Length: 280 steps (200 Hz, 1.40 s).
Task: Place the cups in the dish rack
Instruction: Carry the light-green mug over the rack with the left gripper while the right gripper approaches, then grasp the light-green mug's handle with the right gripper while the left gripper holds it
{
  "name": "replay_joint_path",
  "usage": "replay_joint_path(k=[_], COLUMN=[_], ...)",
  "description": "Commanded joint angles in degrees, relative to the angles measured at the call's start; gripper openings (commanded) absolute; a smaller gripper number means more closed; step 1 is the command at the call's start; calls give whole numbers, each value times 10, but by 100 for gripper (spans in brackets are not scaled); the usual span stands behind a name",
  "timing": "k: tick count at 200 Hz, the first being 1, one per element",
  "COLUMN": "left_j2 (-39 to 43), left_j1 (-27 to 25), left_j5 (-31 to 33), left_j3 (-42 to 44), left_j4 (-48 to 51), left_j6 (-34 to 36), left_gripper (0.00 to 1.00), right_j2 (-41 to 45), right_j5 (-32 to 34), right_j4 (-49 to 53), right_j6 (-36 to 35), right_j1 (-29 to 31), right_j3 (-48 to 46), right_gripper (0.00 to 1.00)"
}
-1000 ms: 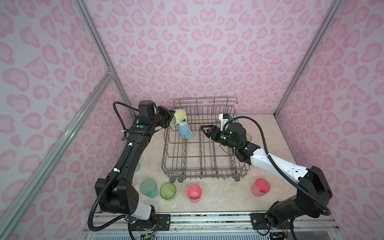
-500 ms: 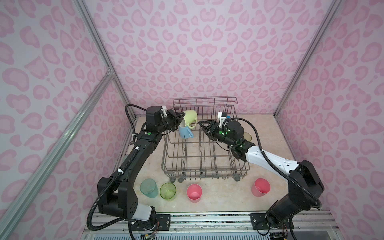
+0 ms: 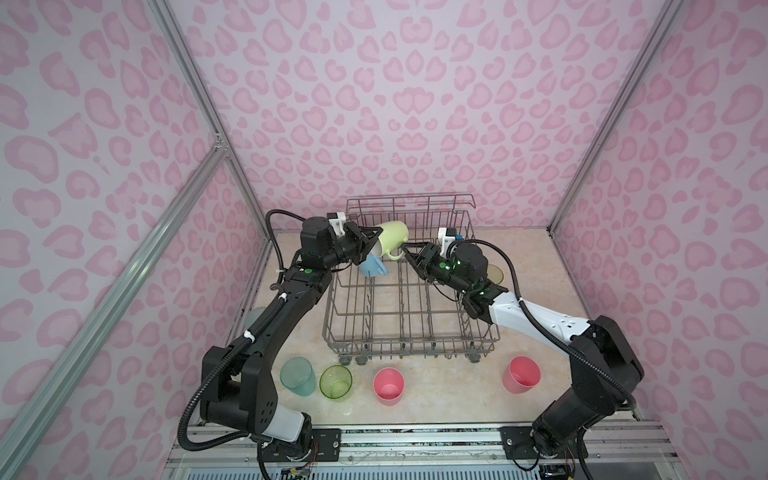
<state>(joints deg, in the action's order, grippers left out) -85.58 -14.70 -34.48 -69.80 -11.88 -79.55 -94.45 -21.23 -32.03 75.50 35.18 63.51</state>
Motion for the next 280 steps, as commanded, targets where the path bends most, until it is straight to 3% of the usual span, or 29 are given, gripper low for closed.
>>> replay_joint_path(k=[1,35,105,154,185,236,280], left_j2=[0,-1,-15,-21,-29,-45,-53], left_j1=[-4,-14,-28,-28,-28,-28,-27], left_j5=[-17,-14,-14,-16,-18,-22,-21], left_j3=[0,1,13,13,8,-1,-7], left_j4=[-76,-79,-103,-113,-114,-91,-62], left_j6=[0,3,-2,-7,-9,0,20], left_gripper=[4,4,4,5,6,25,55], right_j2=[-15,-32,-43,-50,-45,-23,-3], right_j5=[-13,-25,-28,-26,-24,-3,19], right_j4=[-56,-99,-107,-119,-103,-56,12], right_j6=[17,42,45,54,46,-8,-84], right_j1=[-5,-17,-17,-17,-17,-20,-21], right_j3=[-3,-7,-2,6,13,16,31], right_gripper=[48,38,35,18,14,4,2])
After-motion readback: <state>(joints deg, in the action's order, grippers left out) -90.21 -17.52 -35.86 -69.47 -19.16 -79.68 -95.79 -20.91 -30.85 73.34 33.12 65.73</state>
